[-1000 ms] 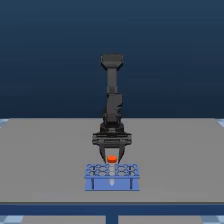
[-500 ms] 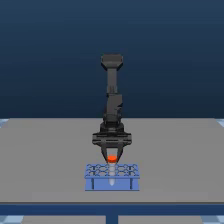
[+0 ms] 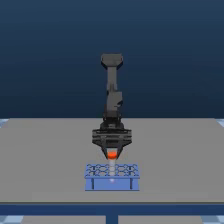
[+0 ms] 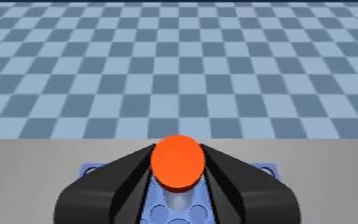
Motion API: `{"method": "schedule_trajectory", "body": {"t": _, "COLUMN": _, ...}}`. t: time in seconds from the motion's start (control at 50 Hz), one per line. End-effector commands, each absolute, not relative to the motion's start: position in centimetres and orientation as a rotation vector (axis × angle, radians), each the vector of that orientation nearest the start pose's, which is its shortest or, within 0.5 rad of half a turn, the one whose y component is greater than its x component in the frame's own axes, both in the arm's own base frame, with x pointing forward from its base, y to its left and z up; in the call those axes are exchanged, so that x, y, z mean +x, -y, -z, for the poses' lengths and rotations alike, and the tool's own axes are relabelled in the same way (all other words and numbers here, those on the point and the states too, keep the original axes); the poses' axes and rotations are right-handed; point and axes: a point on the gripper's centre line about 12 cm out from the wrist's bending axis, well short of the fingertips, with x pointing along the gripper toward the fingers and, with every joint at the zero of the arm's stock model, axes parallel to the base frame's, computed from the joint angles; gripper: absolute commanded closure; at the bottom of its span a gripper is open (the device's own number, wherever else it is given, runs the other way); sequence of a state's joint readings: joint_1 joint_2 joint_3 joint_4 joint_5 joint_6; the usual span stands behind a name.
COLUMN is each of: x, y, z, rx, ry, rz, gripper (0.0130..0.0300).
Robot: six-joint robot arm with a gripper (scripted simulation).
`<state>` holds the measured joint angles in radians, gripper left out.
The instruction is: Pick up the centrifuge tube on the rack
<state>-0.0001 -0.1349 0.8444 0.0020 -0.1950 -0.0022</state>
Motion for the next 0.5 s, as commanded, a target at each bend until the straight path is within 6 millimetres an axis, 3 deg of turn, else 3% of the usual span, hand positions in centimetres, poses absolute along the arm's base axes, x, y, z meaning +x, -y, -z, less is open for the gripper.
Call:
{"method": "schedule_trajectory", "body": {"t": 0.02, "x": 34.9, "y": 0.0, "z": -18.7, "rx": 0.000, "ry": -0.526, "rz": 0.000, "gripper": 0.0300}}
{"method": "schedule_trajectory", "body": {"t": 0.5, "x": 34.9, "y": 0.0, "z": -21.0, "rx": 0.000, "ry": -0.526, "rz": 0.000, "gripper": 0.0300}}
